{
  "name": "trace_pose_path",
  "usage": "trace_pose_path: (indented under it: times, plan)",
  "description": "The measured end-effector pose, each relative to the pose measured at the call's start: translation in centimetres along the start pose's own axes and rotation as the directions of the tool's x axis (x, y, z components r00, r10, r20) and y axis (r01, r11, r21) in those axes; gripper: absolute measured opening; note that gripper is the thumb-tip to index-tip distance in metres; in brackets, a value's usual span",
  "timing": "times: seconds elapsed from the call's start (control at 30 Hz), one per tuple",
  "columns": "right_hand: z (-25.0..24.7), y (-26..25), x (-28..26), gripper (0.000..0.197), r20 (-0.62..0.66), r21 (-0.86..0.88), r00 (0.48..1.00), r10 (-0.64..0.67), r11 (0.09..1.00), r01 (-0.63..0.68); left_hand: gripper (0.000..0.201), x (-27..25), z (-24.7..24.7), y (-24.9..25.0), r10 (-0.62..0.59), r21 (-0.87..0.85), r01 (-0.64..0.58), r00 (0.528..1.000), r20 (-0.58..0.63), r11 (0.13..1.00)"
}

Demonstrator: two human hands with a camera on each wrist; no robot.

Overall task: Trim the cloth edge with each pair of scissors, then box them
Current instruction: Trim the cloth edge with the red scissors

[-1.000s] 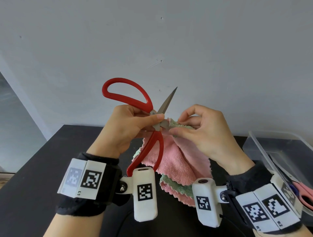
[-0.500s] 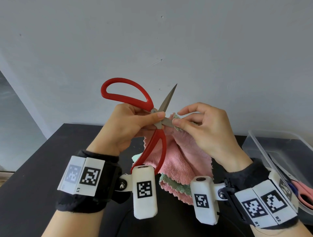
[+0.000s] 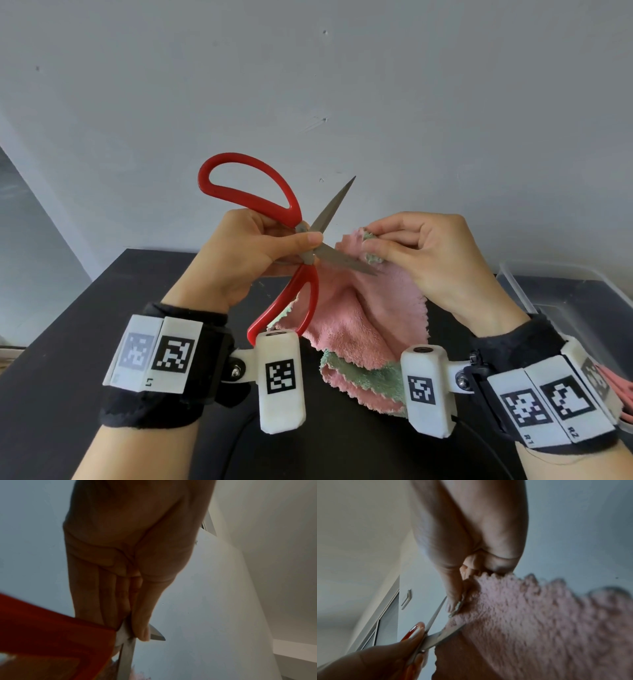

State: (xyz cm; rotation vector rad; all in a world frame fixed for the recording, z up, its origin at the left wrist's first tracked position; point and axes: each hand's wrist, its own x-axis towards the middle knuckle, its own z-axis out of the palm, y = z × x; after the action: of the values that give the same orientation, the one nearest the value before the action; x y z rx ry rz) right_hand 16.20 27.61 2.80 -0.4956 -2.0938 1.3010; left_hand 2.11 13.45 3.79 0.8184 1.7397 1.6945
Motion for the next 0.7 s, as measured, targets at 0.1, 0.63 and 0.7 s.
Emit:
trace_pose_path:
  times: [0.1, 0.63, 0.7]
  plan:
    - [0.1, -0.2, -0.1, 0.014, -0.005, 0.002, 1.0, -0.005, 1.0, 0.005, 0.01, 0.0, 0.1, -0.1, 0.002, 0.003, -0.001, 1.0, -0.017, 1.0]
    - [0.8, 0.0, -0.2, 0.019, 0.072, -0.064, 0.997, -0.019, 0.998, 0.024, 0.024, 0.0, 0.8, -0.2, 0.023, -0.01, -0.023, 1.0, -0.001, 1.0]
    - [0.7, 0.0, -0.2, 0.019, 0.076, -0.068, 0.997, -0.022, 0.997, 0.027, 0.023, 0.0, 0.8, -0.2, 0.022, -0.009, -0.022, 1.0, -0.007, 1.0]
